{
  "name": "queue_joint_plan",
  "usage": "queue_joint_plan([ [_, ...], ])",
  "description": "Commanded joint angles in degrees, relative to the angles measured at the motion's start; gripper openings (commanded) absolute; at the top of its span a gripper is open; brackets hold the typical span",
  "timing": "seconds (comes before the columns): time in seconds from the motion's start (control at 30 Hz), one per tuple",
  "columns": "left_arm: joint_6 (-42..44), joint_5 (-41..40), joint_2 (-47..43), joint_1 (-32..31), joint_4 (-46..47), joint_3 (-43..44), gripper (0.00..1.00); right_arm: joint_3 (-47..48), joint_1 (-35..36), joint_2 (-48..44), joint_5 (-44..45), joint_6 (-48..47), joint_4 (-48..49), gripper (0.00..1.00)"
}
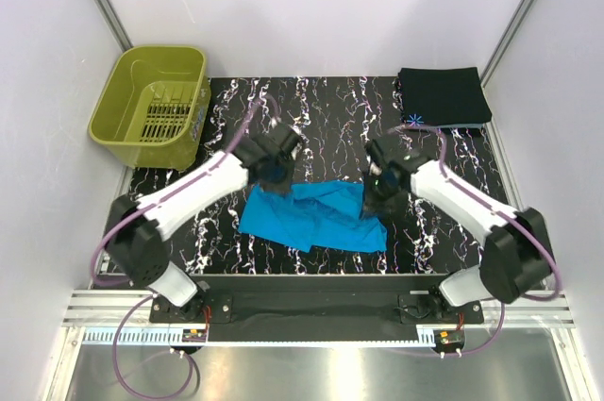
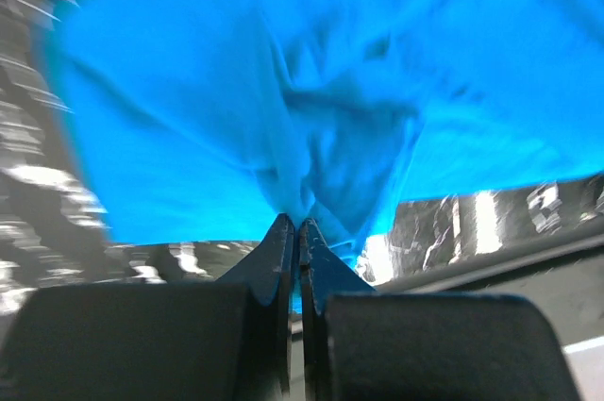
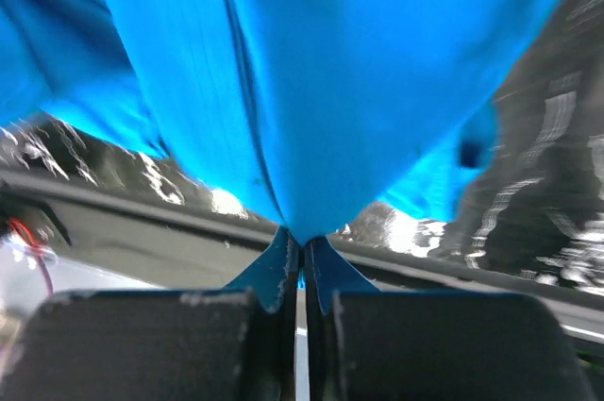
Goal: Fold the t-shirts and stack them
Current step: Flatten the tshirt out
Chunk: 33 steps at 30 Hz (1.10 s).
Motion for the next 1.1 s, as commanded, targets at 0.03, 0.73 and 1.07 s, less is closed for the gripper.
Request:
queue_joint_plan([
  [0.03,3.29,-13.86,-8.03,2.99,-7.28,11.82,0.0,14.04,-2.0,-5.52,17.82,-3.31,-13.82,0.0],
  [0.73,6.63,-24.51,-42.22,8.09,5.28,16.59,0.0,52.32,-6.93,-30.22,33.48,-12.9,-9.97,0.0],
  [1.07,6.37,-30.93,-32.75,8.79,2.2,14.03,0.0,49.77,-6.92,-18.91,39.71,-14.83,-8.29,0.0],
])
